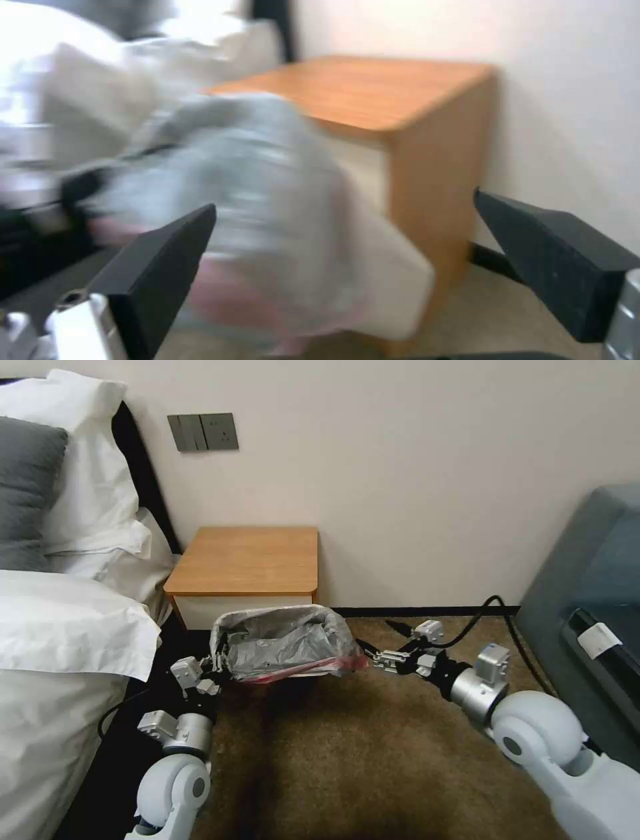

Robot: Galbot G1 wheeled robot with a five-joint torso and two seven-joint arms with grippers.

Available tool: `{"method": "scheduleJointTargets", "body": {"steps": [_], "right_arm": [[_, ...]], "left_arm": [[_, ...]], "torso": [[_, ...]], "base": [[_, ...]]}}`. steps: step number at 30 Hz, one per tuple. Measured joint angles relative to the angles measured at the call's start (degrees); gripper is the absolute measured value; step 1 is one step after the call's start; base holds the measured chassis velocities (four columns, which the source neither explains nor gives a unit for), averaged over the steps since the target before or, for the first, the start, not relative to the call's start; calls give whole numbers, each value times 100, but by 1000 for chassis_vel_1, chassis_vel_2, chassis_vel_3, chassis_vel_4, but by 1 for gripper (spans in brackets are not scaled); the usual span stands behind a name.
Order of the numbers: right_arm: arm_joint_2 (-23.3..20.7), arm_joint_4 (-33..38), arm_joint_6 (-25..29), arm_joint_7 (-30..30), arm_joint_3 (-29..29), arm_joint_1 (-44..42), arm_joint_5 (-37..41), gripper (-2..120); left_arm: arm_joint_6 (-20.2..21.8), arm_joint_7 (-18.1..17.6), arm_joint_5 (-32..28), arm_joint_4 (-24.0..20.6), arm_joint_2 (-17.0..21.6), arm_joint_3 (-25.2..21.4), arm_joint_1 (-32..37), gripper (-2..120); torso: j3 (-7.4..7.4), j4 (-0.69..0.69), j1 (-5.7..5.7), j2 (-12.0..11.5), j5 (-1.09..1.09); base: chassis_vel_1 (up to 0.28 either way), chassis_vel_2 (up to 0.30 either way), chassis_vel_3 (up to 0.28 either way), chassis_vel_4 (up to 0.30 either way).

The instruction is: Pick up the garbage bag from the table and place it over the trash can.

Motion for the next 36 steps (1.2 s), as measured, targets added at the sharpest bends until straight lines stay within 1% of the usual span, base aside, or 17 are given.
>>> {"method": "scheduleJointTargets", "body": {"steps": [2,5,6,7,8,10,12,16,18,22,25,27,28,31,32,35,36], "right_arm": [[-117,225,-48,-352,-45,-59,-53,100],[-120,291,-71,-467,-205,-43,-159,98],[-88,279,-70,-515,-310,-18,-282,95],[-49,223,-59,-589,-387,1,-434,89],[-49,223,-59,-589,-387,1,-434,89],[-7,146,-24,-684,-478,8,-653,79],[7,120,1,-719,-504,10,-746,76],[23,70,52,-757,-541,33,-966,61],[23,69,61,-767,-542,17,-1012,59],[41,51,106,-797,-541,-49,-1155,48],[51,35,132,-809,-540,-57,-1219,45],[70,35,146,-809,-541,-63,-1257,37],[70,35,146,-809,-541,-63,-1257,37],[89,51,166,-790,-539,-98,-1372,25],[89,51,166,-790,-539,-98,-1372,25],[118,90,206,-779,-523,-160,-1474,10],[118,90,206,-779,-523,-160,-1474,10]], "left_arm": [[0,-4,42,0,9,-5,-3,7],[1,-4,109,-3,9,1,-11,7],[1,-12,139,-17,7,13,-15,7],[0,-23,165,-32,5,23,-17,7],[0,-23,165,-32,5,23,-17,7],[1,-34,235,-62,5,30,-17,7],[0,-43,275,-81,6,35,-11,7],[-3,-77,318,-135,12,51,-4,7],[-3,-86,319,-144,14,57,-11,7],[7,-111,319,-161,15,80,-24,7],[25,-122,319,-175,16,96,-25,7],[47,-143,326,-198,16,112,-24,7],[47,-143,326,-198,16,112,-24,7],[105,-173,339,-246,23,125,-4,7],[105,-173,339,-246,23,125,-4,7],[123,-177,353,-257,27,126,7,7],[123,-177,353,-257,27,126,7,7]], "torso": [[0,0,0,0,0],[0,0,0,0,0],[0,1,0,0,1],[0,1,0,0,1],[0,1,0,0,1],[0,0,0,0,1],[0,0,0,0,1],[0,0,0,0,1],[0,0,0,0,1],[0,0,0,0,1],[0,1,0,0,1],[0,1,0,0,1],[0,1,0,0,1],[0,1,0,0,1],[0,1,0,0,1],[0,0,0,0,1],[0,0,0,0,1]], "base": [[0,0,0,0],[0,0,0,0],[0,0,0,0],[0,0,0,0],[0,0,0,0],[0,0,0,0],[0,0,0,0],[0,0,0,0],[0,0,0,0],[0,0,0,0],[0,0,0,0],[0,0,0,0],[0,0,0,0],[0,0,0,0],[0,0,0,0],[0,0,0,0],[0,0,0,0]]}}
